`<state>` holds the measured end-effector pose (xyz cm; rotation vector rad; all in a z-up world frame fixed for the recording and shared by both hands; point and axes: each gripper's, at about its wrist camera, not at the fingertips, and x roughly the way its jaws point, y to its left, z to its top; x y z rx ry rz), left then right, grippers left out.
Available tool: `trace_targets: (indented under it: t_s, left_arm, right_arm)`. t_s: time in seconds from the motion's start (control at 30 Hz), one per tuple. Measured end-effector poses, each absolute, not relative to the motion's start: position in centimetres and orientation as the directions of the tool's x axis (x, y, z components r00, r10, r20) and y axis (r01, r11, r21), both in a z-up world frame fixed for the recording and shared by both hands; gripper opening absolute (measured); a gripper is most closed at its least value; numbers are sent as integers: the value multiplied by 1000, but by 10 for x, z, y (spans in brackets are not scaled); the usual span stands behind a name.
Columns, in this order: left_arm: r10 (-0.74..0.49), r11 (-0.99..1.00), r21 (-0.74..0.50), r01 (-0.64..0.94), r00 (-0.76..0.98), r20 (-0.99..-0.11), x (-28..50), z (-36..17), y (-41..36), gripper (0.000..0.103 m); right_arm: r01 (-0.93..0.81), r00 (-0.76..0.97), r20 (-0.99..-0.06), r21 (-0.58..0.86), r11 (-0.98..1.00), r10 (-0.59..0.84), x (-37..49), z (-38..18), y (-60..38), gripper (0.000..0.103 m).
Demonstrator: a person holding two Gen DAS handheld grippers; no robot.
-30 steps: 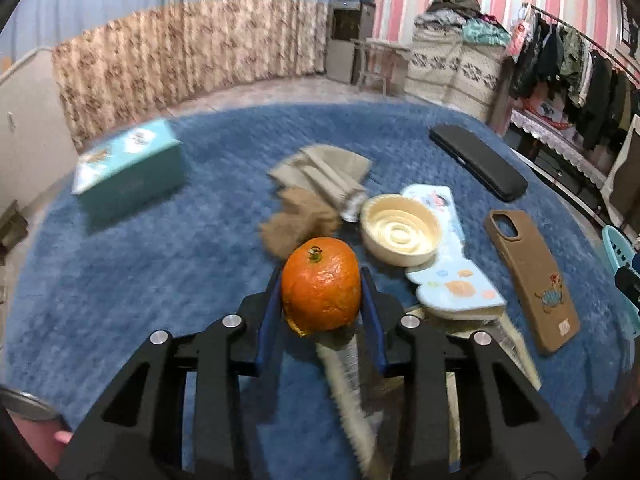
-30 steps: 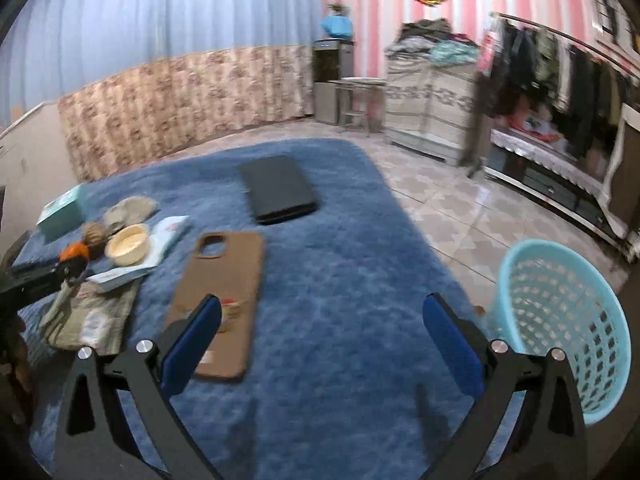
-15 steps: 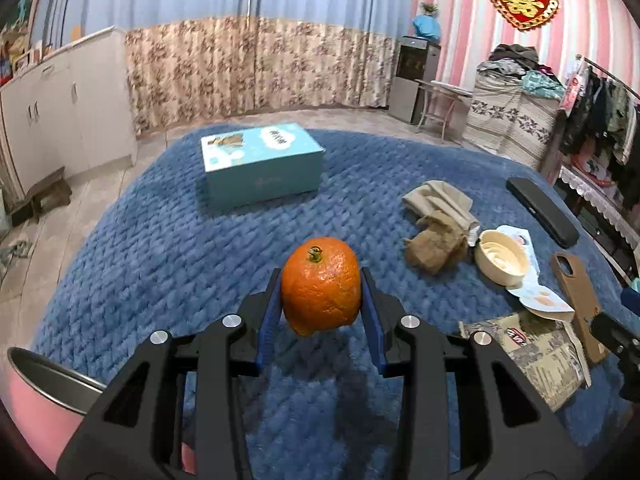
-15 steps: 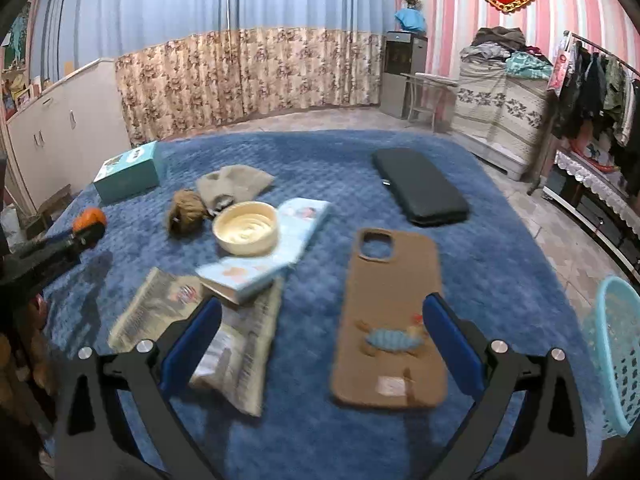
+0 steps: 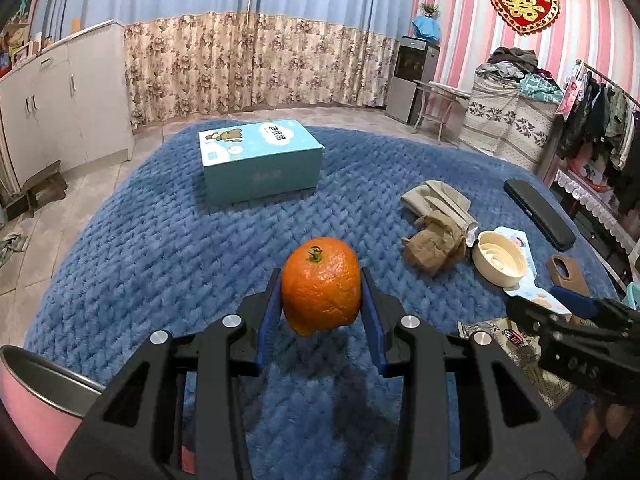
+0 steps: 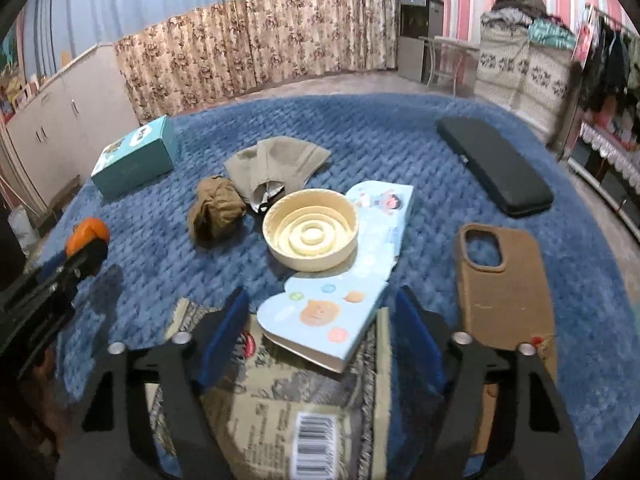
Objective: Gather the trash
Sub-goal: 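Grasp the whole orange with the left tool while the right tool grasps the white printed card, then carry the orange and white card over the blue basket and open both tools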
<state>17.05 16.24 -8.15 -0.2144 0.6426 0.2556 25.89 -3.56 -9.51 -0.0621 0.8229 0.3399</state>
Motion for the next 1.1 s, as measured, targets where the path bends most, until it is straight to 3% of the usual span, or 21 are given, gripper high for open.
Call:
trace_targets:
  t_s: [0.33,0.47,0.8,0.97,1.1]
  left_arm:
    - [169,946,-118,-301,771,-614,170,-82,161,36]
    - [170,946,-116,-302,769,-617,171,-82,160,36]
    - [186,946,-98,-309,764,-617,174,-86,157,36]
    - [219,959,-22,-284,782,-584,169,-74,137,36]
    - [160,975,-37,-220,804,-573,170,-60,109,36]
  right_arm:
    - [-330,672,-681,77,941,292,239,-79,-73,58]
    - [-317,692,-655,102,943,304,230,-64,-107,51]
    - [-285,742,-606,100,953,285,208,-44,-175,51]
    - [-239,783,-569,98,966,252,198,-30,-219,51]
    - [-171,823,-527,131,977,215,192,-19,-263,51]
